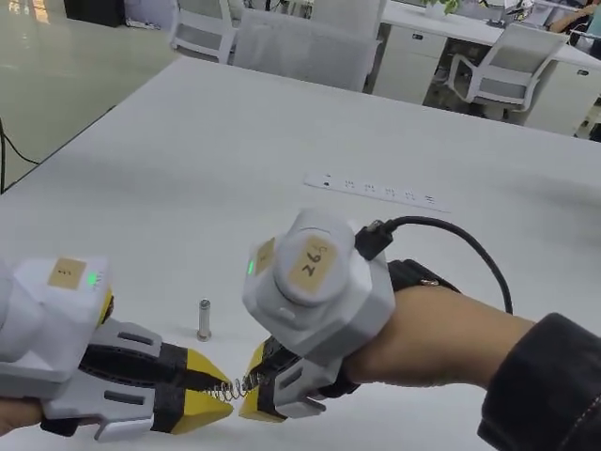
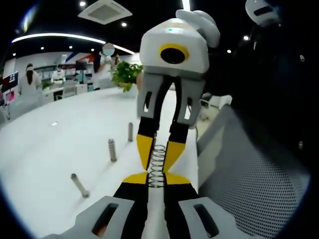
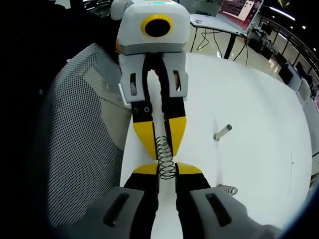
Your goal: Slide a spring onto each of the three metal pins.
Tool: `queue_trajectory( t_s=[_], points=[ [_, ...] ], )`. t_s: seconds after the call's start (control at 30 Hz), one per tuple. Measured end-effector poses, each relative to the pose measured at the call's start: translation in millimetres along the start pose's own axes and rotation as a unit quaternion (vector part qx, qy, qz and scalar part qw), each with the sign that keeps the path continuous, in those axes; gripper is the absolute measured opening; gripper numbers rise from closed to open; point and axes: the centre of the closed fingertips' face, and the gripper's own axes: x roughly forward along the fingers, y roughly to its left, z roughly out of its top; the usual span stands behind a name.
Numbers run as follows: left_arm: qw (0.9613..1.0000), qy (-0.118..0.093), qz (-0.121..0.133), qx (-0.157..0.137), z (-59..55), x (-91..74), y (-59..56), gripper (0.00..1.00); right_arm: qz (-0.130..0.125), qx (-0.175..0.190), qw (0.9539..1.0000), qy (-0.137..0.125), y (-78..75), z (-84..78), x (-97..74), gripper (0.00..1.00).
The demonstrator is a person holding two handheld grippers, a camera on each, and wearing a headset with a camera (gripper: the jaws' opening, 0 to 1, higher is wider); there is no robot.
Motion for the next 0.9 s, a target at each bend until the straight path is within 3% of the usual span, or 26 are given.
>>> queue_trajectory(
  t_s=[0.47,0.9],
  points=[
    [0.9999,-0.011,0.001,-0.007,2.0,-0.3,0.6,0.04,-0.006,-0.011,0.9999,0.006,0.3,4.5,-5.4,0.08],
    [1.0,0.0,-0.002,-0.001,-2.2,0.9,0.1,0.03,-0.006,-0.017,0.9998,0.01,1.9,6.9,-9.5,0.08]
  ],
)
